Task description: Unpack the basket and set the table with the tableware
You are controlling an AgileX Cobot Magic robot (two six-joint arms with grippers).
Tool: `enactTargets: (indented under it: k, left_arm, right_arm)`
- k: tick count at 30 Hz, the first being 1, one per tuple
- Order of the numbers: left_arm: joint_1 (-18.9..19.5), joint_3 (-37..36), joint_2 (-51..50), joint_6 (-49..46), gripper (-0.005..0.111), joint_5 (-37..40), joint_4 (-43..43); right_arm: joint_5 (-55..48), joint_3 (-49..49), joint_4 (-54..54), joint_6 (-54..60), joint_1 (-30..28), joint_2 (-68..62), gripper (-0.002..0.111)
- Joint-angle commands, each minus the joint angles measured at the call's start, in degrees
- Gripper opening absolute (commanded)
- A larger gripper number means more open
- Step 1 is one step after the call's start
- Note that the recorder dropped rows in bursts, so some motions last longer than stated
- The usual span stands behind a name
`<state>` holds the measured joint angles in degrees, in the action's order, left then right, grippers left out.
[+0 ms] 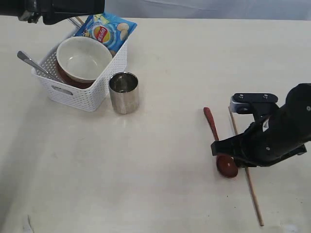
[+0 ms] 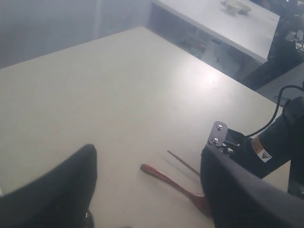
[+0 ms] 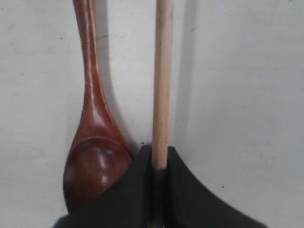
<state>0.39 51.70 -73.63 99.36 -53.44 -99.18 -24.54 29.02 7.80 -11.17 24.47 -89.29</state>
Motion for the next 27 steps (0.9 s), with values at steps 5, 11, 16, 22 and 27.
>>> enactTargets:
  k: [5, 11, 16, 22, 27]
  left_arm:
    - [-0.1, 0.0, 0.3, -0.3, 0.059, -0.4, -0.3]
    - [-0.1, 0.0, 0.3, -0.5, 0.059, -0.4, -0.3]
    - [-0.1, 0.0, 0.3, -0.6, 0.059, -0.3, -0.3]
    - [-0.1, 0.0, 0.3, -0.6, 0.059, -0.3, -0.3]
    - [-0.1, 0.0, 0.3, -0.6, 0.059, -0.3, -0.3]
  right_arm:
    - [-2.2, 6.8, -1.9, -1.3, -3.2, 0.0, 0.0]
    - [-6.2, 10.8, -4.8, -1.3, -9.5, -2.6, 0.0]
    - [-4.0, 10.8, -4.2, 1.0, -8.9, -7.5, 0.0]
    - [-3.8, 11.7, -4.2, 1.1, -8.9, -7.6, 0.0]
    - [-4.0, 11.7, -4.1, 1.1, -8.9, -7.6, 0.02]
